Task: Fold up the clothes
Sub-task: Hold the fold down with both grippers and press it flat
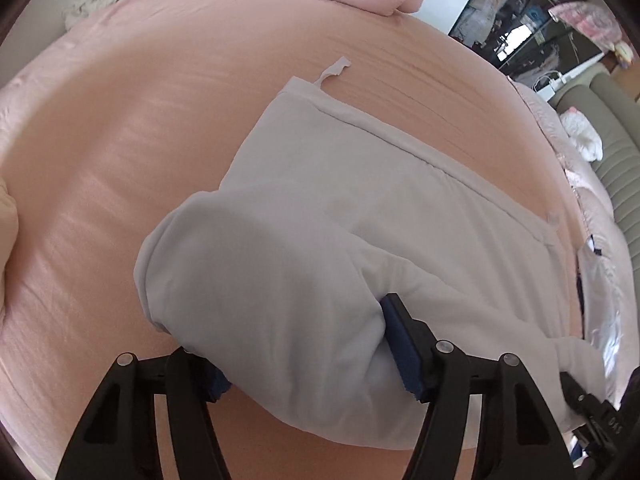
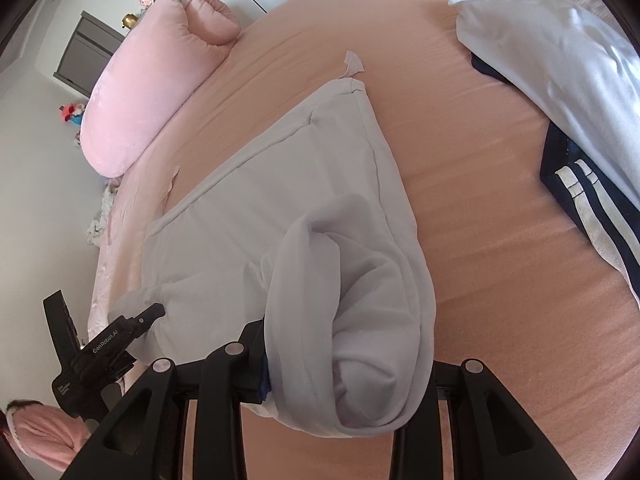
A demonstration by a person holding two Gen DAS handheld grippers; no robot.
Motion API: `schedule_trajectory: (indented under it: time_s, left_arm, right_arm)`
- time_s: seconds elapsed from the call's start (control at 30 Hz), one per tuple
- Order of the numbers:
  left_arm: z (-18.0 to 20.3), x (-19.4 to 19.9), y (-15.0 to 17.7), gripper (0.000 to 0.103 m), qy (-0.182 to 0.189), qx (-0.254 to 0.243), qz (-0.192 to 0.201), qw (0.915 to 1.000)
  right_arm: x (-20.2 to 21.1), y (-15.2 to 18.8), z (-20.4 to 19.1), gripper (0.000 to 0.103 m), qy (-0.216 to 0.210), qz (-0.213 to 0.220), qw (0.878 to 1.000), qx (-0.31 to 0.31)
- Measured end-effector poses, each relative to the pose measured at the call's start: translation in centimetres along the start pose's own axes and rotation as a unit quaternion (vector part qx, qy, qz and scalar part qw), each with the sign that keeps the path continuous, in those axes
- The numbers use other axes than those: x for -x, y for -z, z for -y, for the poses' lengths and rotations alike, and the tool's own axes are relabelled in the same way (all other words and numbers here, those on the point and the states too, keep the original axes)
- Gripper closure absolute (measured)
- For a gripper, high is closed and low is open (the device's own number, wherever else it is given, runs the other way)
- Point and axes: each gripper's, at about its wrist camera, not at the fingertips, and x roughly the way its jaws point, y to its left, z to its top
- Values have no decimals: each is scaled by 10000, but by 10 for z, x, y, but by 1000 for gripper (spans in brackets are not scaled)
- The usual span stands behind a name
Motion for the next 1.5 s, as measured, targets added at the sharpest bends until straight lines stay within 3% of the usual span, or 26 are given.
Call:
schedule_trajectory:
  time_s: [0.1, 0.17, 0.27, 0.37, 0.5, 0.57, 0.67, 0.77, 0.83, 0.97, 1.03, 1.17, 1.27, 1.37, 1.5]
  left_arm:
    - [5, -2, 2, 37, -109, -290, 116, 9995]
    - [0, -5, -1, 37, 47, -240, 45, 9997]
    - [-11, -8, -4, 35, 301, -178, -90, 9993]
    - [-10, -10, -5, 33, 346, -233, -75, 9991]
    - [-4, -15, -6, 12, 608, -402, -112, 9973]
    - [6, -18, -4, 4, 486, -691, -108, 9964]
    - [15, -19, -1, 4, 277, -837, -12, 9961]
    - [18, -17, 1, 8, 126, -842, 98, 9963]
    - [21, -14, 2, 18, 63, -931, 150, 9955]
    - [32, -5, 3, 31, -280, -1133, 346, 9926]
    - [40, 1, 6, 40, -551, -1364, 560, 9875]
    - [62, 10, 14, 51, -1084, -1998, 928, 9694]
    - [64, 12, 12, 55, -1202, -2222, 1037, 9620]
    - [51, 17, 7, 56, -1011, -2175, 986, 9658]
    - [27, 18, -5, 56, -575, -1695, 702, 9813]
  right_arm:
    - [-4, 2, 3, 61, -129, 63, 9998, -131]
    - [-8, 3, 7, 47, -296, 105, 9991, -287]
    - [-11, 3, 7, 38, -516, 278, 9973, -446]
    - [-17, 0, 0, 36, -456, 433, 9975, -329]
    - [-23, -3, -10, 37, -204, 442, 9988, -70]
    - [-25, -1, -18, 47, 57, 447, 9988, 192]
    - [-27, 4, -30, 49, 400, 522, 9954, 701]
    - [-27, 7, -38, 51, 596, 585, 9922, 920]
    - [-26, 9, -45, 52, 747, 611, 9895, 1079]
    - [-17, 16, -61, 57, 1260, 757, 9742, 1710]
    - [-15, 20, -72, 60, 1507, 868, 9634, 2041]
    - [-8, 33, -92, 69, 2005, 1096, 9311, 2843]
    - [-10, 37, -104, 72, 2228, 1131, 9141, 3192]
    - [-5, 36, -102, 74, 2147, 1073, 9206, 3081]
    - [2, 30, -94, 74, 1922, 977, 9361, 2780]
